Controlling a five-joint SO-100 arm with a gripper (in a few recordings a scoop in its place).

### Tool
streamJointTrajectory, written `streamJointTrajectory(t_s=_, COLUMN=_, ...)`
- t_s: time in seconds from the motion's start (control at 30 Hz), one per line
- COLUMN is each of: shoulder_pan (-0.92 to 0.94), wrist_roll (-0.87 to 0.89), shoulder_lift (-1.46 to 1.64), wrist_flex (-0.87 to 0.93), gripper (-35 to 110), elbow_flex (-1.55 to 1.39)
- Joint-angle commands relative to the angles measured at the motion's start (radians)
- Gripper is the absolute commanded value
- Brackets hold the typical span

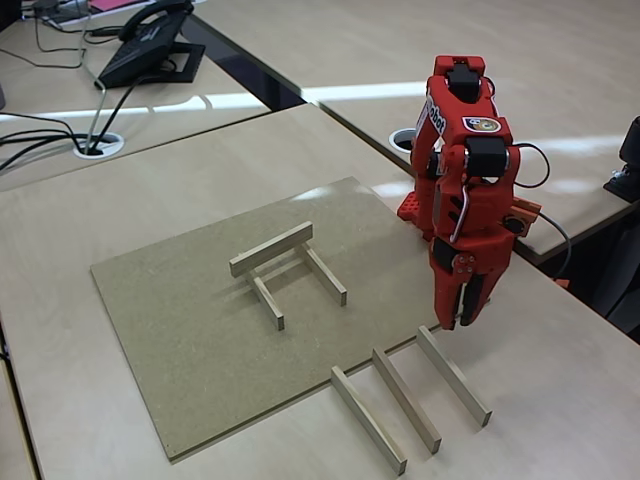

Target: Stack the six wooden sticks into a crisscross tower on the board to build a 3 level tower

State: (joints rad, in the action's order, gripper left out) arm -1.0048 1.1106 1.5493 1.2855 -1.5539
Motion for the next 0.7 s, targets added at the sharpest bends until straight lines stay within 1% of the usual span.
streamJointTrajectory(t_s=0.0, shoulder_pan=-0.026, wrist_roll=0.049, shoulder_lift=0.032, wrist_flex=0.012, gripper=12, elbow_flex=-0.031)
streamJointTrajectory(t_s=0.23, shoulder_pan=-0.032, wrist_roll=0.106, shoulder_lift=-0.006, wrist_flex=0.018, gripper=19, elbow_flex=-0.031)
streamJointTrajectory(t_s=0.37, shoulder_pan=-0.034, wrist_roll=0.114, shoulder_lift=-0.043, wrist_flex=-0.015, gripper=21, elbow_flex=-0.032)
streamJointTrajectory(t_s=0.67, shoulder_pan=-0.035, wrist_roll=0.112, shoulder_lift=-0.144, wrist_flex=-0.117, gripper=21, elbow_flex=-0.032)
